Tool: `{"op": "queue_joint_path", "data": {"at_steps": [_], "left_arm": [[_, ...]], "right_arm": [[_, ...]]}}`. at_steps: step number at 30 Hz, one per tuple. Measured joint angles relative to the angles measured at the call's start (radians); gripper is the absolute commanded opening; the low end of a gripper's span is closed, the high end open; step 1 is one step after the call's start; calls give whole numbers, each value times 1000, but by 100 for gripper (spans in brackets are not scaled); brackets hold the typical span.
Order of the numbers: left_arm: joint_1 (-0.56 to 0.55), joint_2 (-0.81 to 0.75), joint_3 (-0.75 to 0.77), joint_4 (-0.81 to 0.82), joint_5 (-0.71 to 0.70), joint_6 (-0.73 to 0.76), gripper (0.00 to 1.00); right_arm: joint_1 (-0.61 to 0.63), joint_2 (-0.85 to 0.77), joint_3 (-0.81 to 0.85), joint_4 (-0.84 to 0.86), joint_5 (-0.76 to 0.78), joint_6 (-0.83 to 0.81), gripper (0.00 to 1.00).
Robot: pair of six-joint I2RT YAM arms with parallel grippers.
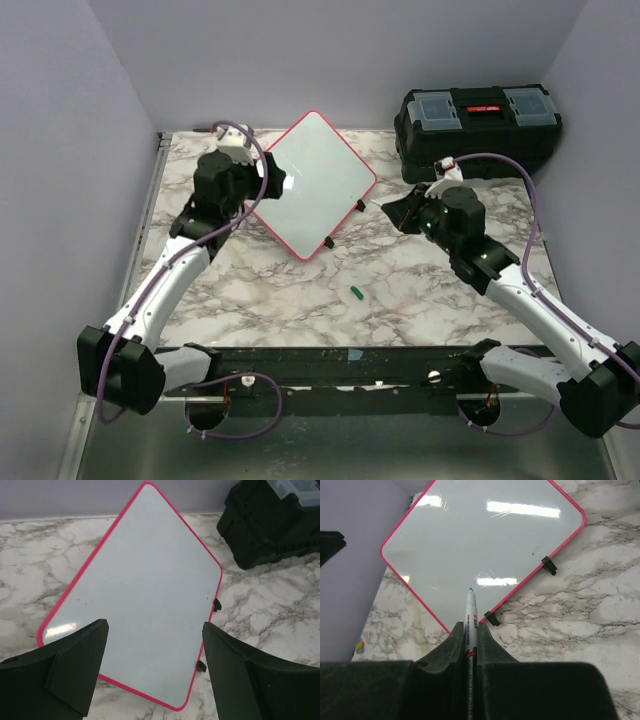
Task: Write a sentence on the whiteboard
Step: Hold the whiteboard on the whiteboard stand.
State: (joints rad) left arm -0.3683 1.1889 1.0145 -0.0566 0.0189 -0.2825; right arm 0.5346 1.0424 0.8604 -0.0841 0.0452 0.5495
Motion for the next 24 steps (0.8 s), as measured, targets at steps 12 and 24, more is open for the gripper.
{"op": "queue_joint_path", "data": {"at_steps": [12,24], "left_arm": [[362,391,409,-131,533,5,67],[472,788,727,-283,848,-1,59]], "right_arm": [[0,62,77,-17,-72,-13,1],[0,238,232,-45,-130,-50,1]]}}
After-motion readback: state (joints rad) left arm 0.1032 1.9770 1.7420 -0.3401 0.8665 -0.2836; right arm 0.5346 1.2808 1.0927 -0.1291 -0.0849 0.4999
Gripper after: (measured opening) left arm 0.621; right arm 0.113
